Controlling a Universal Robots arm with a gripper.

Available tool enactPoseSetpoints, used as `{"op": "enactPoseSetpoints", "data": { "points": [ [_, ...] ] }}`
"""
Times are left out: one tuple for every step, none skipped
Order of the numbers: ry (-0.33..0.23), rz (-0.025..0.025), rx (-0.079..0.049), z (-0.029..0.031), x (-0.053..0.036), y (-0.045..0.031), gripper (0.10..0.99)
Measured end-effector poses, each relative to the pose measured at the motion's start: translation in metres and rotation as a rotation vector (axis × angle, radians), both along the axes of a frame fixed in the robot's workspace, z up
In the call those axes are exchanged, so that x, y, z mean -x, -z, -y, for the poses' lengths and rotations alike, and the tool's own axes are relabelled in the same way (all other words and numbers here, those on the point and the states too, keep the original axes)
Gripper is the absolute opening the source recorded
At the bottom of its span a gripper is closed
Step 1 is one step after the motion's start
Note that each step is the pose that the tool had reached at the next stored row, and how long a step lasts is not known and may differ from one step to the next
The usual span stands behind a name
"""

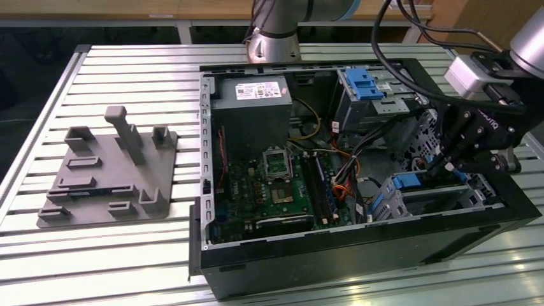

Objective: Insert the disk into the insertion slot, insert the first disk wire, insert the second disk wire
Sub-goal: 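Insert the second disk wire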

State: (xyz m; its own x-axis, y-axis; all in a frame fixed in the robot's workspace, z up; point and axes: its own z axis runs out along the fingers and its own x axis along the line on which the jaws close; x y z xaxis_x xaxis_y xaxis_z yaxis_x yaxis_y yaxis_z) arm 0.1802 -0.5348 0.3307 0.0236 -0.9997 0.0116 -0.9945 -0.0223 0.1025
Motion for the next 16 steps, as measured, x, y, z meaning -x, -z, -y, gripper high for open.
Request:
{"op": "enactPoseSetpoints", "data": {
  "points": [
    [0.000,0.0000,0.000,0.0002,0.0000,0.0003,0.145],
    [0.000,0.0000,0.000,0.0005,0.0000,0.0007,0.145],
    [0.000,0.0000,0.000,0.0006,0.0000,0.0012,0.145],
    [0.000,0.0000,0.000,0.0007,0.0000,0.0016,0.145],
    [0.000,0.0001,0.000,0.0007,0.0000,0.0018,0.145],
    [0.000,0.0000,-0.001,0.0007,0.0000,0.0021,0.157],
    [0.000,0.0000,-0.001,0.0007,0.0000,0.0020,0.157],
    [0.000,0.0000,-0.002,0.0007,0.0000,0.0010,0.216],
    [0.000,-0.0001,-0.001,0.0008,0.0000,-0.0027,0.216],
    [0.000,0.0000,0.000,0.0008,0.0000,-0.0067,0.278],
    [0.000,0.0000,-0.001,0.0008,0.0000,-0.0108,0.278],
    [0.000,0.0000,0.000,0.0008,0.0000,-0.0155,0.278],
    [0.000,0.0000,0.000,0.0008,0.0000,-0.0201,0.278],
    [0.000,0.0000,0.000,0.0008,0.0000,-0.0246,0.278],
    [0.000,0.0000,0.000,0.0008,0.0000,-0.0290,0.278],
    [0.000,0.0000,0.000,0.0008,0.0000,-0.0339,0.278]
  ]
}}
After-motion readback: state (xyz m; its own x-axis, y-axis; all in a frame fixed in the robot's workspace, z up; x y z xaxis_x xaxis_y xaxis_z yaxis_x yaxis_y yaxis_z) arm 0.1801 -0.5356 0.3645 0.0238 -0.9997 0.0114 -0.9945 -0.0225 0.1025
